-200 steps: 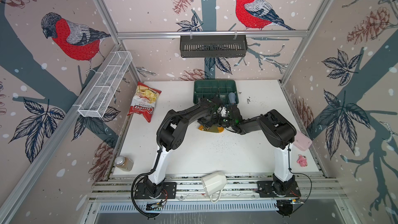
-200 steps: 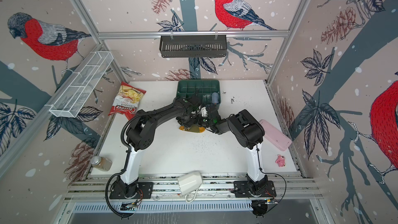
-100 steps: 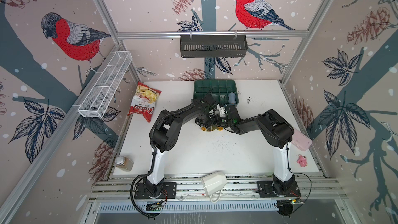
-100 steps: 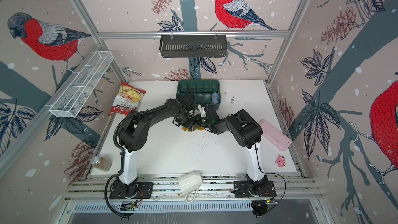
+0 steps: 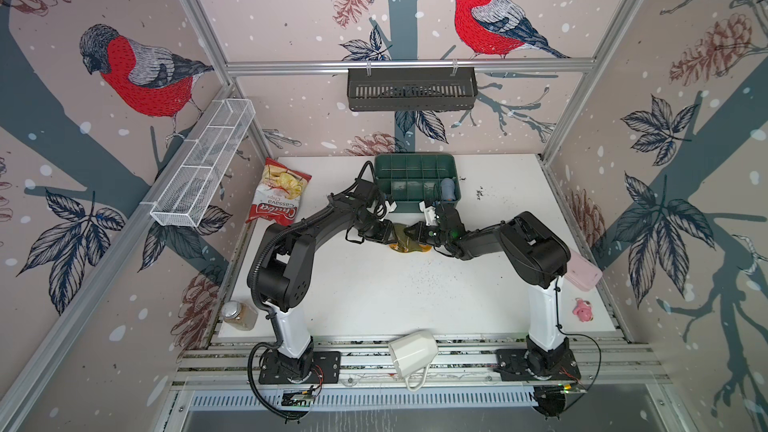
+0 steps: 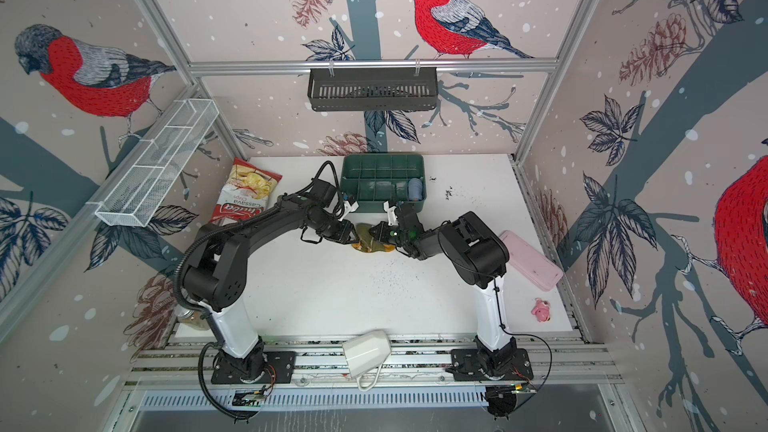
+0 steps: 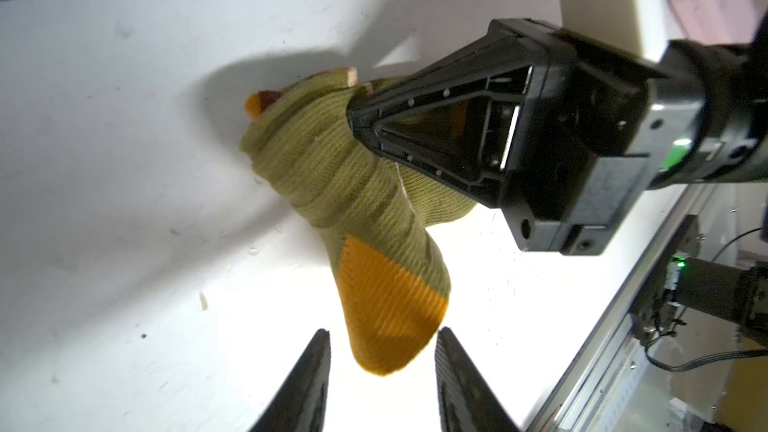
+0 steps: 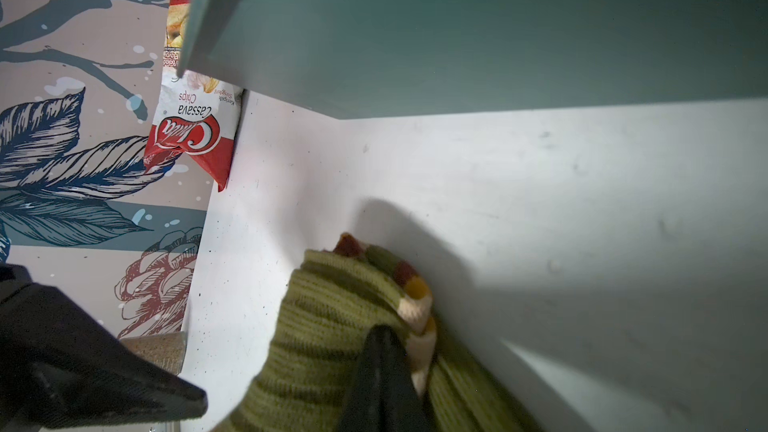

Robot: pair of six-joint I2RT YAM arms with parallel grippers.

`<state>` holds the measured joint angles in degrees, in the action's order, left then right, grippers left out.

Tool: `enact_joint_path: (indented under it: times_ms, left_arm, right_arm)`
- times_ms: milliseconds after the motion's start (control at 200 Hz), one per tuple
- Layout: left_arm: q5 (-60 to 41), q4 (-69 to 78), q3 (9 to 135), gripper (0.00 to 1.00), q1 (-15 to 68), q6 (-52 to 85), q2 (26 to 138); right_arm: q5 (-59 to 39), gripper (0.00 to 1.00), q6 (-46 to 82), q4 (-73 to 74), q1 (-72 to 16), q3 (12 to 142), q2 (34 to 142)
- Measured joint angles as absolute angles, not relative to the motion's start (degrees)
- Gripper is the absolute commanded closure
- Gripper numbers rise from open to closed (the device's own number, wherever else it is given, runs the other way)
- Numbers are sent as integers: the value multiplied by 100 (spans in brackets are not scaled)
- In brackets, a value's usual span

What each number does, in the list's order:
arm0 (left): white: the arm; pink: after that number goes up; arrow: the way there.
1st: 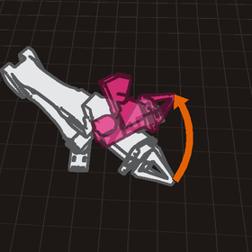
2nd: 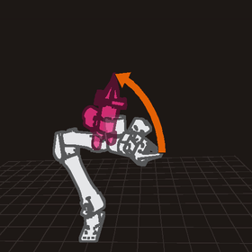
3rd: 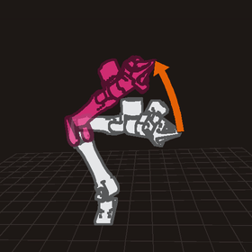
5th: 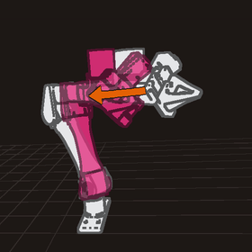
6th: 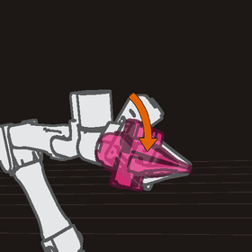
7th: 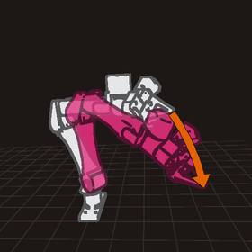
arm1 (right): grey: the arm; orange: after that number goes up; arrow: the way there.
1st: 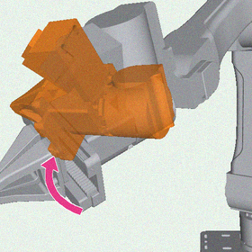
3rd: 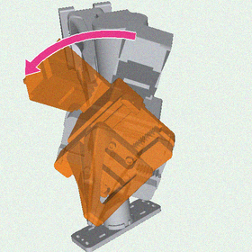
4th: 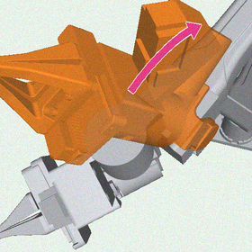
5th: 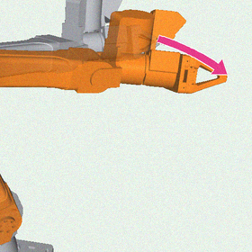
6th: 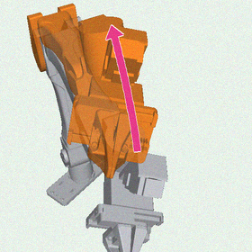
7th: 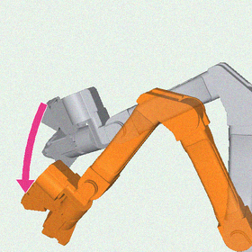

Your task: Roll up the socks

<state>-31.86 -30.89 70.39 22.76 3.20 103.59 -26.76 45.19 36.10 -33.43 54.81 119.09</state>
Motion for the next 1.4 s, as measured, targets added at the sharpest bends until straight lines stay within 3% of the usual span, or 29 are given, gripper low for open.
enact_joint_path:
  times_ms: [140,450,1116,1396]
  left_arm:
    - [-3811,-2399,6394,45,1938,620,10224]
    - [-5000,-639,5800,42,1538,1463,10449]
    - [-5627,836,5439,41,1640,2246,11100]
    - [-5699,1044,5474,57,1708,2403,11225]
  right_arm:
    - [-2676,94,4480,3542,-3358,5518,11907]
    - [-2637,94,4464,3474,-3369,5518,11878]
    - [-2630,94,4464,3459,-3389,5577,11915]
    - [-2567,94,4462,3457,-3417,5592,11922]
